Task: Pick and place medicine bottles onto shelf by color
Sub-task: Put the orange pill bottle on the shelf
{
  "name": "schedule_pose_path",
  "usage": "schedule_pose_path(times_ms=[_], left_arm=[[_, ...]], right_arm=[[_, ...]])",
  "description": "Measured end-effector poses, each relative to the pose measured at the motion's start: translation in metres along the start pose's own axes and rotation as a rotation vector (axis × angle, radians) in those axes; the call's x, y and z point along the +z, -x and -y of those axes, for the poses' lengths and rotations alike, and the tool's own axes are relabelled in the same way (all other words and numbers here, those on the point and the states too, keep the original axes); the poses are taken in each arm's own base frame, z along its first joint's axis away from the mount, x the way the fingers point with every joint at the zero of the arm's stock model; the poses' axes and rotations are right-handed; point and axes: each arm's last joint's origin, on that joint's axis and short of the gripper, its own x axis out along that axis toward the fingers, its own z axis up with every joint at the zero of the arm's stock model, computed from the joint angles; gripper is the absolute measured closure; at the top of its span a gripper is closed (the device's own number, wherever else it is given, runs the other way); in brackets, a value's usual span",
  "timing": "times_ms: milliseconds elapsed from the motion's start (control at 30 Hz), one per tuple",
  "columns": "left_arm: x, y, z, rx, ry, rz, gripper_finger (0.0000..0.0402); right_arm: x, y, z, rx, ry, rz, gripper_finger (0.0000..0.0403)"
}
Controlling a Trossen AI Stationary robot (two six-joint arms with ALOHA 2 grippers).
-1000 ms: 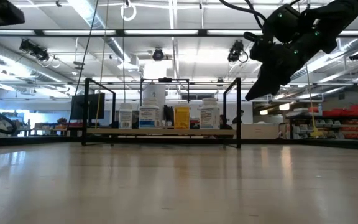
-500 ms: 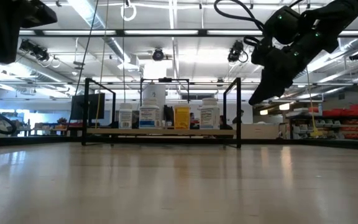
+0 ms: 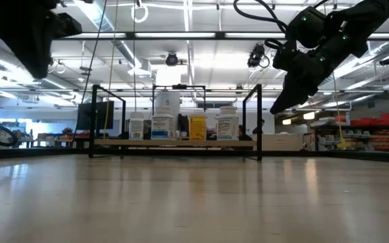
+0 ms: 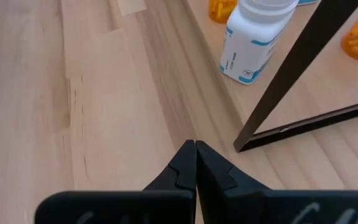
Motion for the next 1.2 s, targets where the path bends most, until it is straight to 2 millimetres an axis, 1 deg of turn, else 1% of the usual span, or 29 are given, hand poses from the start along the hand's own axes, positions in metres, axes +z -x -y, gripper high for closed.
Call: schedule_pose_path(times_ms=[167,300,433,567,700,833,900,1033,1100,1200], left_arm=[[0.005,-0.003,-0.009,-0.037,0.026,-0.033,0.0393],[0.003,0.001,-0.013,-0.033,0.032,-0.046,0.0398],[-0.003,0.005,-0.019,-0.011,0.013,-0.089,0.0389],[-0.01,0.006,-0.023,-0.003,-0.145,-0.18,0.0394],[-0.018,0.006,-0.025,-0.014,-0.415,-0.275,0.0395],[-0.021,0.007,-0.026,-0.061,-0.696,-0.313,0.0373],[-0.021,0.007,-0.024,-0.072,-0.741,-0.301,0.0361],[-0.021,0.002,-0.02,-0.107,-0.774,-0.263,0.0337],[-0.024,-0.001,-0.014,-0.144,-0.79,-0.247,0.0321],[-0.031,-0.001,-0.004,-0.158,-0.815,-0.253,0.0287]], right_arm=[[0.0,0.0,0.0,0.0,0.0,0.0,0.0397],[0.0,0.0,0.0,0.0,0.001,0.002,0.0397],[0.0,0.0,0.0,0.0,0.001,0.002,0.0397],[0.0,0.0,0.0,0.0,0.001,0.002,0.0397],[0.0,0.0,0.0,0.0,0.001,0.001,0.0397],[0.0,0.0,0.0,0.0,0.001,0.002,0.0397],[0.0,0.0,0.0,0.0,0.001,0.002,0.0397],[0.0,0.0,0.0,0.0,0.001,0.002,0.0397],[0.0,0.0,0.0,0.0,0.001,0.002,0.0397],[0.0,0.0,0.0,0.0,0.001,0.002,0.0397]])
